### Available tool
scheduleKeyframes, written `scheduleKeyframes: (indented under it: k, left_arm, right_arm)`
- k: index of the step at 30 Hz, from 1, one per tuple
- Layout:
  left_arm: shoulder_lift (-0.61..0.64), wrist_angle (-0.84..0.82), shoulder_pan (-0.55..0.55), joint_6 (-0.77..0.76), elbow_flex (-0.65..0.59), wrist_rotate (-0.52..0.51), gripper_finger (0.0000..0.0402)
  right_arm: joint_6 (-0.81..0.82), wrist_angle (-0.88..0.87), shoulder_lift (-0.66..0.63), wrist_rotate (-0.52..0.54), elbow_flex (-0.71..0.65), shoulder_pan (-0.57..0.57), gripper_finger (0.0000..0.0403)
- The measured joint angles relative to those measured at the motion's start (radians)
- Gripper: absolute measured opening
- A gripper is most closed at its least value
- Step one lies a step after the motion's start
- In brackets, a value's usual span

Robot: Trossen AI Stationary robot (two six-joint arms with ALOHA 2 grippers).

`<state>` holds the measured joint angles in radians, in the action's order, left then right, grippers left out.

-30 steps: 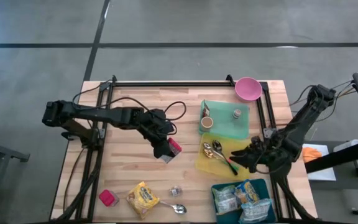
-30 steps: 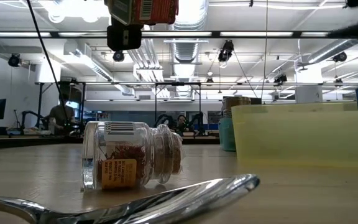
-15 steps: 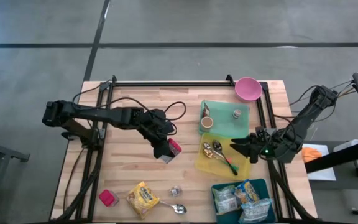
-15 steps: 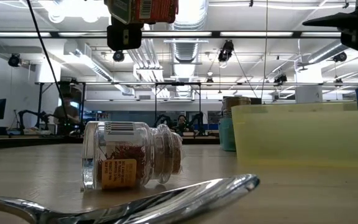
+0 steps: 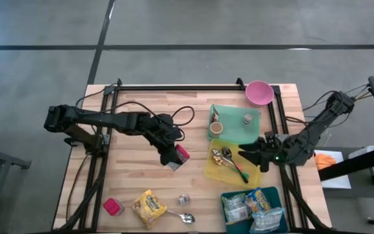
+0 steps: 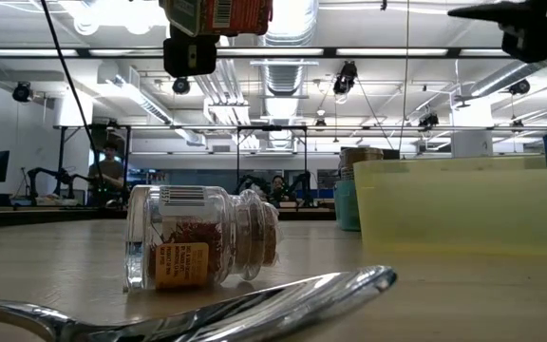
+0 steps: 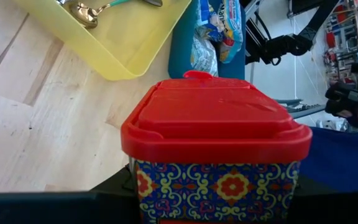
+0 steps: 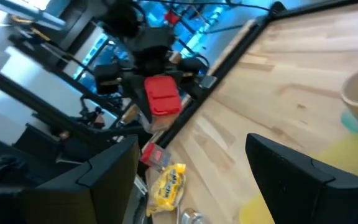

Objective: Pick & Place Food Item
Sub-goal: Put the top red seasoning can into the green bin

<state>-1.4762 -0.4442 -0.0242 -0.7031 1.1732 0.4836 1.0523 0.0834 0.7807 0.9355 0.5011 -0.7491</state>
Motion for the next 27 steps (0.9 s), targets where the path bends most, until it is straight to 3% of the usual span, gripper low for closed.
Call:
scheduleKeyframes:
  k: [11,22,27]
  left_arm:
    - [0.000,0.026,0.000,0.000,0.000,0.008,0.0167]
    - [0.000,0.071,0.000,-0.004,0.000,0.018,0.0167]
    - [0.000,0.089,0.010,-0.027,0.000,0.022,0.0167]
  right_arm:
    - [-0.106,0.080,0.008,-0.159,0.000,0.124,0.0290]
    - [-0.133,0.166,0.059,-0.197,0.005,0.238,0.0291]
    - [-0.121,0.161,0.114,-0.466,0.055,0.361,0.0291]
